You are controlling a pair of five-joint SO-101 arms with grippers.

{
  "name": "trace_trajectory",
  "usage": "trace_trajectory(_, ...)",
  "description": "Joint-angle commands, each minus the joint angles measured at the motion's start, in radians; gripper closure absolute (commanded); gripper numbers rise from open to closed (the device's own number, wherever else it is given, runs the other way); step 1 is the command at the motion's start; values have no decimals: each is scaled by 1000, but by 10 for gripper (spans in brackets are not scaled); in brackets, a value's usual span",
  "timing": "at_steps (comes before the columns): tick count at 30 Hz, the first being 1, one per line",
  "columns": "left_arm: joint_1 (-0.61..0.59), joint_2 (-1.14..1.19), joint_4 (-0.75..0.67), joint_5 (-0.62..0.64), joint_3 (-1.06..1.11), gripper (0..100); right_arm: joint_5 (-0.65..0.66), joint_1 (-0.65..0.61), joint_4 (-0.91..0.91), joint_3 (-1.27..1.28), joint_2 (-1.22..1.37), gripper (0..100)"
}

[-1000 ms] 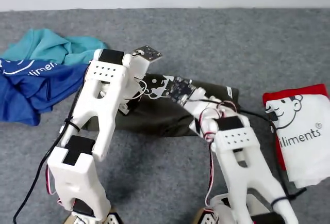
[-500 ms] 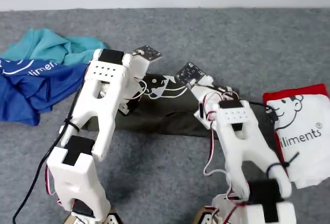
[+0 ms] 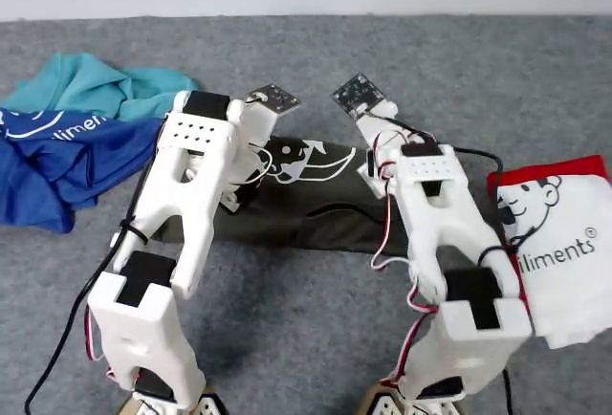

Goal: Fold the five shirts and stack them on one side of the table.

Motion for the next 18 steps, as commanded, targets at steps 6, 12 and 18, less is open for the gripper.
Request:
trace_trajectory(6, 3, -49, 3, -15, -35, 985, -6, -33, 487, -104, -200, 692)
trace_trajectory(12, 3, -49, 3, -15, -35, 985, -8, -82, 628, 3, -314, 692)
trace_trajectory(18, 3, -49, 3, -15, -35, 985, -17, -125, 509, 161, -321, 693)
